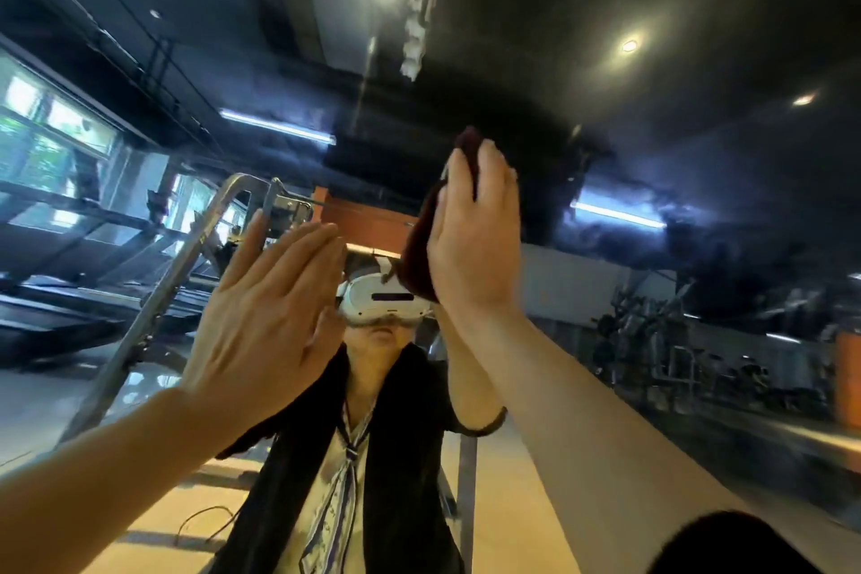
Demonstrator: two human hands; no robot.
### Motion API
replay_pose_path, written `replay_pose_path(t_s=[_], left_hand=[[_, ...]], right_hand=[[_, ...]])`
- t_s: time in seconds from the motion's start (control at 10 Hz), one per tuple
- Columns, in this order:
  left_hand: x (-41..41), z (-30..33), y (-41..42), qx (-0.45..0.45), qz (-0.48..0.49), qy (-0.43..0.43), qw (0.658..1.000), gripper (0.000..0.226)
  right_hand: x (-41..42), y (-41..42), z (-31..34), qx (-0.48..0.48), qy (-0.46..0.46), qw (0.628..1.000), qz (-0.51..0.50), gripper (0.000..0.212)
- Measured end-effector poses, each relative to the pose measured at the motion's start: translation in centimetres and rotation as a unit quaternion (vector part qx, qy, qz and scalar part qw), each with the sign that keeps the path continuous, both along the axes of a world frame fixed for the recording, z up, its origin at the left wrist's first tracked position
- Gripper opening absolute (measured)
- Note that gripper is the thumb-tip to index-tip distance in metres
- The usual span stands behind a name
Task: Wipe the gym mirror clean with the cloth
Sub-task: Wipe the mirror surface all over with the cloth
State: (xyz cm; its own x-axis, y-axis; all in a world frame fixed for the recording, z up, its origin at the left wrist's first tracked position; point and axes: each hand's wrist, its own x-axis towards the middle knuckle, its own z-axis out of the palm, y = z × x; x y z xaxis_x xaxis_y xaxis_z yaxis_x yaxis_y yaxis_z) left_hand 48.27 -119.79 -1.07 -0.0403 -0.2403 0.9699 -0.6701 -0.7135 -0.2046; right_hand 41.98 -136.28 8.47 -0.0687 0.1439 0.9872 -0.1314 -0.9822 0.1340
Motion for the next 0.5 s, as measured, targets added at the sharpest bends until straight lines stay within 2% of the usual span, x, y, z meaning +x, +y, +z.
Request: replay_pose_path(t_s=[0.1, 0.2, 0.3, 0.4, 0.5], left_hand=[[0.4, -0.3, 0.9, -0.025, 0.01, 0.03, 0.999, 0.055], [-0.1, -0.5, 0.9, 0.0, 0.009, 0.031, 0.999, 0.055], [-1.1, 0.0, 0.7, 0.032, 0.015, 0.017, 0.999, 0.056], [-1.2, 0.8, -0.6, 0.052, 0.029, -0.002, 0.998, 0.055], [-0.4, 2.4, -3.6, 0.084, 0.077, 0.012, 0.993, 0.065]], right_hand=[[1.3, 2.2, -5.4, -0.141, 0.084, 0.986, 0.014, 0.043], [-0.3, -1.3, -5.6, -0.251, 0.135, 0.958, -0.018, 0.058], [-0.9, -2.6, -1.8, -0.14, 0.065, 0.988, -0.022, 0.05], [-1.2, -1.7, -0.6, -0.028, 0.001, 0.999, 0.014, 0.044], [-1.1, -2.8, -5.4, -0.158, 0.077, 0.984, 0.012, 0.042]])
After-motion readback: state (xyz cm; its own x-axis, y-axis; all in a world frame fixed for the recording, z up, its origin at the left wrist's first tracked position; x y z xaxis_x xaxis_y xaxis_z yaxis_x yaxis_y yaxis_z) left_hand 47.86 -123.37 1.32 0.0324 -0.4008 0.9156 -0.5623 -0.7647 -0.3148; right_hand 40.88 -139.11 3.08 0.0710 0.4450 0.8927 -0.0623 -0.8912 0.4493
